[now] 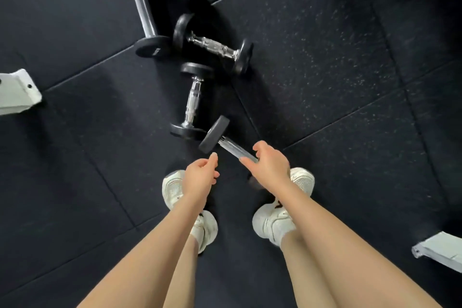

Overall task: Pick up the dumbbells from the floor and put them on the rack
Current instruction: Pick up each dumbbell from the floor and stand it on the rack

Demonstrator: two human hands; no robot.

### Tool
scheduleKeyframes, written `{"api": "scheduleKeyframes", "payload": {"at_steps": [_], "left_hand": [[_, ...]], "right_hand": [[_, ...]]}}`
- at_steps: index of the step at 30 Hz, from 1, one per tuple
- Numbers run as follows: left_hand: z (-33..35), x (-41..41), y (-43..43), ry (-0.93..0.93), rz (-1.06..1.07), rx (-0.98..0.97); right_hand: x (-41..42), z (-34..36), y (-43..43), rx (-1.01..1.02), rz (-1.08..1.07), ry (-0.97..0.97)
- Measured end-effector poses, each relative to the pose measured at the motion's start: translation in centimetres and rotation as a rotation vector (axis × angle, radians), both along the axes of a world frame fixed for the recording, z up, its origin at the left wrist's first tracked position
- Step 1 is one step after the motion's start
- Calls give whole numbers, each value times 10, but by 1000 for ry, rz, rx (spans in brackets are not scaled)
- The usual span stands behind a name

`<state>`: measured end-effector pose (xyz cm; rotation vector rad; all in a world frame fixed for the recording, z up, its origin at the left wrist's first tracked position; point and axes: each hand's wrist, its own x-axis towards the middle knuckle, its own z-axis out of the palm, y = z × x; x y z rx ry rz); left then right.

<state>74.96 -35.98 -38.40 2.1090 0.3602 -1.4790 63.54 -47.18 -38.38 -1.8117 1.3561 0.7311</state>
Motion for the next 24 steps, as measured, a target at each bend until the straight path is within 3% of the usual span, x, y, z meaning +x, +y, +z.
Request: {"api": "scheduleKeyframes", "payload": {"at_steps": [6,10,13,18,24], "left_hand": [[-93,-33,-11,75,109,63],[-128,-44,-27,190,359,-18],[-142,-44,-40,154,532,-65],[-129,-40,-54,146,600,-9],[-61,-44,-62,85,474,1]], "right_hand": [[-1,-95,-10,42,148,24],[-4,-130,-14,330,78,68],[-8,-145,-17,463,128,48],[-14,-139,-13,434,133,10],[-21,-69,-16,392,83,-19]]}}
